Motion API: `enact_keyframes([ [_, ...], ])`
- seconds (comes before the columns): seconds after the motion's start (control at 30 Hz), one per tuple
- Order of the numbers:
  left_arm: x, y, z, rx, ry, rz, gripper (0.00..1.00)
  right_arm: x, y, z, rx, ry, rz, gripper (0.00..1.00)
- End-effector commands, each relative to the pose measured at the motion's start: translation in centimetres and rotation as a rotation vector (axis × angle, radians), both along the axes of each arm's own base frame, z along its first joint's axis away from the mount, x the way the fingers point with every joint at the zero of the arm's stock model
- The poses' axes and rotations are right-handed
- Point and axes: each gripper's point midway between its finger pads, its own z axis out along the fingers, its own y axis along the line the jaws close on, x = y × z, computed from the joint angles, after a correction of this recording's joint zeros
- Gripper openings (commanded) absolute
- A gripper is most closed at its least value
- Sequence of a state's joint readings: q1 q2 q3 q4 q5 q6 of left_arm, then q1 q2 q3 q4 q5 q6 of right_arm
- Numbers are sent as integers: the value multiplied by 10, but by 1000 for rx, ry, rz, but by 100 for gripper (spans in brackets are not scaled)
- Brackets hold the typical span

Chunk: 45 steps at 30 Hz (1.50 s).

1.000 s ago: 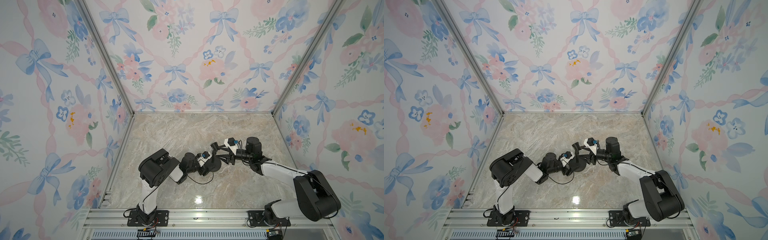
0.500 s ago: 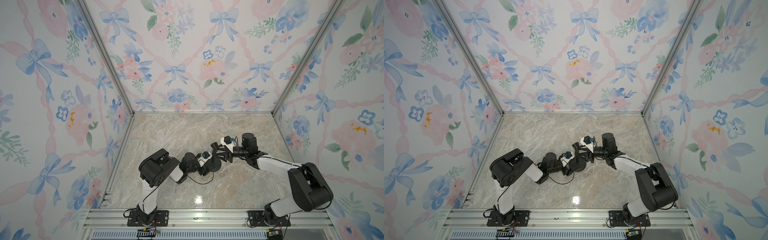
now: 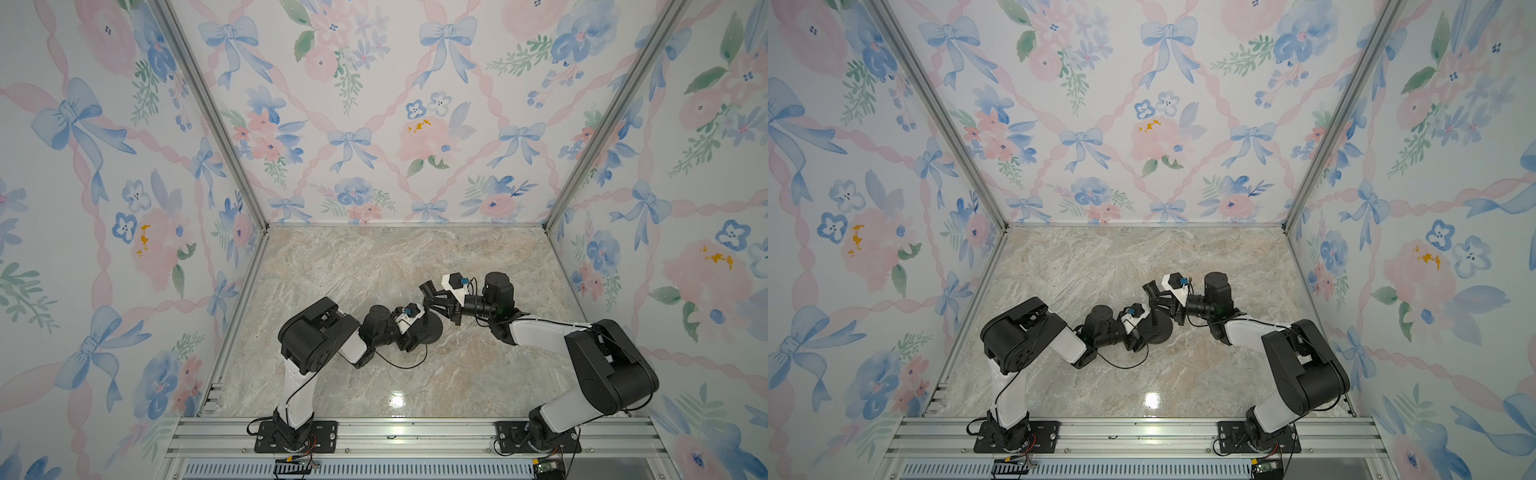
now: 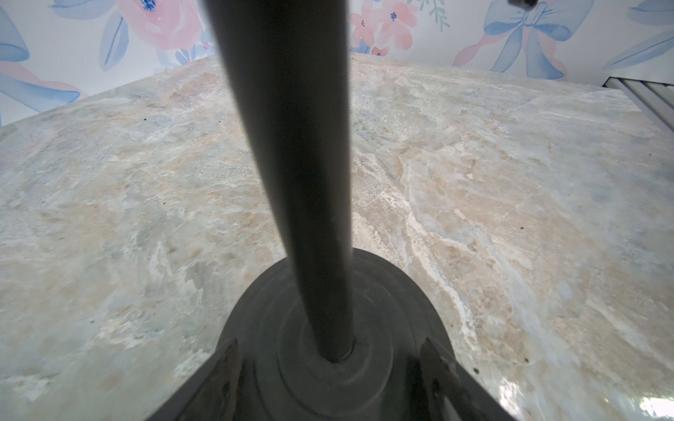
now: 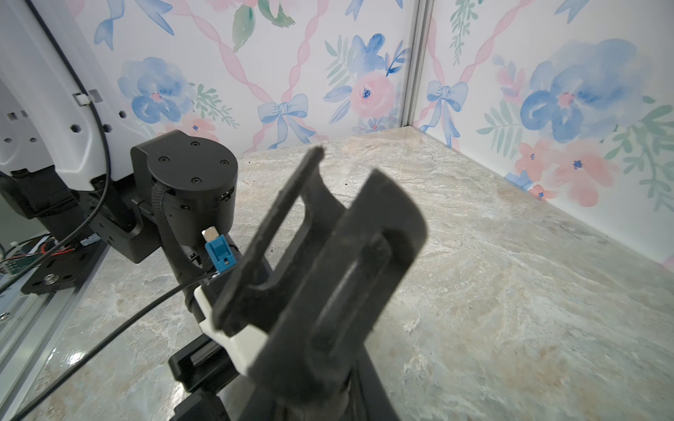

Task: Assemble a microphone stand
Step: Screw the microphone stand pole into the microphone stand base.

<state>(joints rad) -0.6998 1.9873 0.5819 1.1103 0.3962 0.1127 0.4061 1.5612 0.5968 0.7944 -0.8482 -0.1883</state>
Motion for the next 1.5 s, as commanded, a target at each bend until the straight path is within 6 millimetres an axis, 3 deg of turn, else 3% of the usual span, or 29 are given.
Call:
enact_keyframes([
  [0.0, -21, 21, -60, 164, 152, 7, 80, 8, -6, -9, 5, -5, -203, 0],
  [0.33, -21, 22, -63, 169, 159, 11, 79, -24, -16, -21, 14, -150, -514, 0],
  [0.4, -21, 22, -64, 171, 162, 13, 79, -24, -23, -22, 54, -140, -562, 0],
  [0.57, -22, 22, -64, 171, 163, 11, 78, -29, -16, -37, 13, -138, -582, 0],
  [0.87, -22, 23, -65, 175, 163, 15, 75, -24, -13, -38, 27, -113, -637, 0],
  [1.07, -20, 26, -66, 186, 156, 32, 73, -37, -10, -32, 36, -133, -507, 36],
  [1.23, -21, 29, -65, 192, 149, 35, 72, -40, -21, -24, 97, -48, -355, 47],
  [1.47, -24, 28, -67, 194, 156, 19, 72, -49, -19, -15, -20, 7, -55, 59],
])
